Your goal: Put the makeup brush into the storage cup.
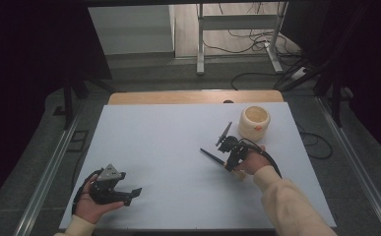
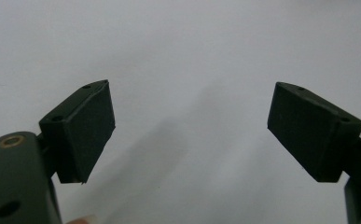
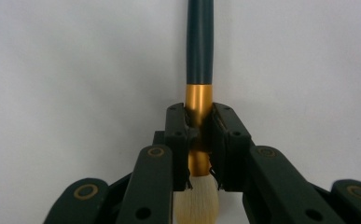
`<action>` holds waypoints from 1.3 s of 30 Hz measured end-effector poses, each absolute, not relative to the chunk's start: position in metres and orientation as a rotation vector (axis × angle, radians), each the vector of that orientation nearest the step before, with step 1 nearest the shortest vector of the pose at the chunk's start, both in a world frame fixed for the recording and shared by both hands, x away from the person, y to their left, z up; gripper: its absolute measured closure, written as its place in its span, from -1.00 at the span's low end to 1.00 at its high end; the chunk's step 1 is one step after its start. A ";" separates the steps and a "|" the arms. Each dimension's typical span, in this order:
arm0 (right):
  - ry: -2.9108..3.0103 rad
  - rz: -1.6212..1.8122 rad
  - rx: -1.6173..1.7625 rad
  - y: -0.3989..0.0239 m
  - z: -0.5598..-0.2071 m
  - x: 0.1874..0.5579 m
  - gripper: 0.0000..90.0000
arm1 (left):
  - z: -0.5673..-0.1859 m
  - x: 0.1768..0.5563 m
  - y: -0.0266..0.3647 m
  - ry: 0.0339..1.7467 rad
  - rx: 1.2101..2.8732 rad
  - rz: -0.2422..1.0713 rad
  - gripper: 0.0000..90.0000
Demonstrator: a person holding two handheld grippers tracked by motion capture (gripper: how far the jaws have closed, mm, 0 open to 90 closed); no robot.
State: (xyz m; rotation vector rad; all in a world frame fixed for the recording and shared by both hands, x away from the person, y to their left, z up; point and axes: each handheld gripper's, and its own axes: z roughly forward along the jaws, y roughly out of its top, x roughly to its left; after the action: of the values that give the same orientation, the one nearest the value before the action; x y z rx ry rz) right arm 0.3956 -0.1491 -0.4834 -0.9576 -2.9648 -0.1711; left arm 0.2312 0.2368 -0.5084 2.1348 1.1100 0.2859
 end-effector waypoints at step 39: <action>-2.966 -0.412 -0.835 -0.165 -0.441 0.372 0.73 | -0.500 0.229 0.230 1.059 2.116 0.363 -0.64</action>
State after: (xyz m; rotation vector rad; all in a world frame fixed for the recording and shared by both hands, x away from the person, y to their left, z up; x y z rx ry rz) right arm 0.3717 -0.1649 -0.4414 -0.8348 -2.9656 -0.4121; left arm 0.2287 0.2299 -0.5004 2.1163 1.0588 0.3631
